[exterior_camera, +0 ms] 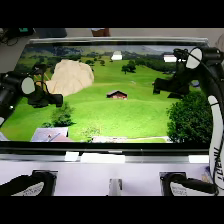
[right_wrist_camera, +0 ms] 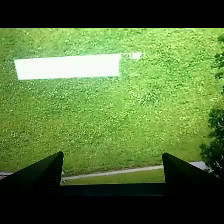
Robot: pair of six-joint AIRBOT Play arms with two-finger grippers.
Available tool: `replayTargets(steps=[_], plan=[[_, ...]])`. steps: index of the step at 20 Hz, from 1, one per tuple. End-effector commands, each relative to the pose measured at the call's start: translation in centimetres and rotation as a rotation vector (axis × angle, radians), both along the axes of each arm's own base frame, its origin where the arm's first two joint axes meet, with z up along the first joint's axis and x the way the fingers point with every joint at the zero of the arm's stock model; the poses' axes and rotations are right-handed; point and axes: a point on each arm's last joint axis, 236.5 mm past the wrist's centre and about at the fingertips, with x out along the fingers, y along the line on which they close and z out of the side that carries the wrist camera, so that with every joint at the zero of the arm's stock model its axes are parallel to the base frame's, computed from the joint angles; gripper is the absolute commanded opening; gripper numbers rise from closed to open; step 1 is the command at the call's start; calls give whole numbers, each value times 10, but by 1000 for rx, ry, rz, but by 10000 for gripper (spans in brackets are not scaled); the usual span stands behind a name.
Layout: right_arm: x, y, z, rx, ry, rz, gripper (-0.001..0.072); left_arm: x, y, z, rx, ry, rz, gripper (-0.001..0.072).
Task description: Fold the shirts.
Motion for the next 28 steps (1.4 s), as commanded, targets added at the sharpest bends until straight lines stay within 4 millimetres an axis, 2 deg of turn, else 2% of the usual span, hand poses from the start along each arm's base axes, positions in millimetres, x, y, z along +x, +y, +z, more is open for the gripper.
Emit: replayTargets(steps=[1,17,20,26,27,28], plan=[[0,0,0,0,0,0,682,0,0,0,0,0,-1,720],[1,1,0,3,-5,-8,682,3,-1,0,-7,-15,6,720],[15,2,4,13,-62,-13,682,40,-14,15,-55,-181,-17,720],[15,2,4,10,-65,-13,682,107,-33,55,-130,-502,-61,717],[16,2,4,12,-69,-13,682,116,-28,54,-134,-522,-44,645],[17,2,4,15,-71,-21,682,123,-16,45,-137,-491,8,621]])
